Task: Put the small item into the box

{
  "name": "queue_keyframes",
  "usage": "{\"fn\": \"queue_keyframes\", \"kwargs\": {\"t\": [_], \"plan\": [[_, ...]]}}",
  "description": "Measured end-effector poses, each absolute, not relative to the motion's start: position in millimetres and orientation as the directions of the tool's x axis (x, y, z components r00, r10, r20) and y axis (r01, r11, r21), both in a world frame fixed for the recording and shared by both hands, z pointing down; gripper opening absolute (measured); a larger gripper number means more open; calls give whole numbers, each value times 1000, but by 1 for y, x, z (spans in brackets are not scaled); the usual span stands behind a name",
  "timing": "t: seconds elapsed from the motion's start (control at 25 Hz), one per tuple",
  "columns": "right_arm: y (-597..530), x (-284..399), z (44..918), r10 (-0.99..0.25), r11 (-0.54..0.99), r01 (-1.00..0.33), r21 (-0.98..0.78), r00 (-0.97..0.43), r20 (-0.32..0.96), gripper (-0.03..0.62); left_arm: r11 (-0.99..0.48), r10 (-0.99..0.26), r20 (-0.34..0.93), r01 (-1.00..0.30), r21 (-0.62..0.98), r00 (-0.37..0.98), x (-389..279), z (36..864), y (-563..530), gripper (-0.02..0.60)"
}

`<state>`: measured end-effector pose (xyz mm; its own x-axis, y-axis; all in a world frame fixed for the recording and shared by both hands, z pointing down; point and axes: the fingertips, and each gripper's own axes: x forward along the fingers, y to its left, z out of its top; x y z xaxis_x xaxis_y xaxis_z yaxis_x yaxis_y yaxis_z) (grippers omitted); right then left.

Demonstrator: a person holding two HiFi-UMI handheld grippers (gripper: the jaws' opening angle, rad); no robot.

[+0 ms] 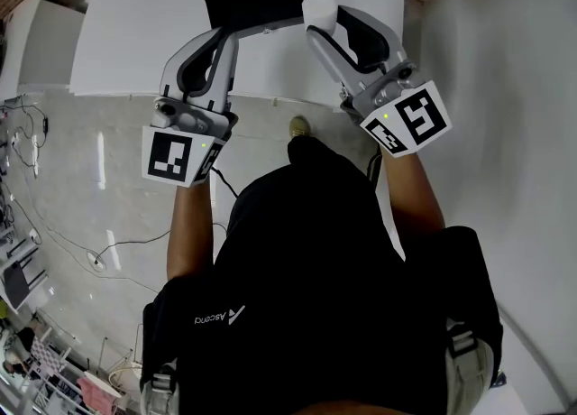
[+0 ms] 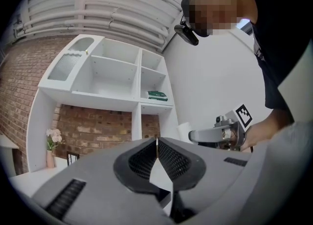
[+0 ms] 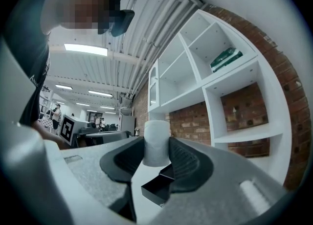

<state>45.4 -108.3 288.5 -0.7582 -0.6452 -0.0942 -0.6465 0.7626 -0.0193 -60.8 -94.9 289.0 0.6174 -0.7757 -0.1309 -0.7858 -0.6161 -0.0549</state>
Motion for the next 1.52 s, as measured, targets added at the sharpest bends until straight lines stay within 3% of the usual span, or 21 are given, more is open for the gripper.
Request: {"fn": "queue_keyframes", "kwargs": {"t": [0.4, 0.8, 1.52], "plan": [[-228, 50, 305, -614, 788, -615, -9, -788, 38, 161, -572, -813, -92, -818, -61, 575, -39, 293, -208, 8], [-262, 10, 354, -606, 779, -627, -7, -755, 253, 161, -567, -819, -81, -823, -44, 568, -67, 308, -237, 8], [-304, 0, 467, -549, 743, -648, 168, -446, 707, 161, -616, -784, -102, -788, 1, 612, -87, 323, -248, 8]]}}
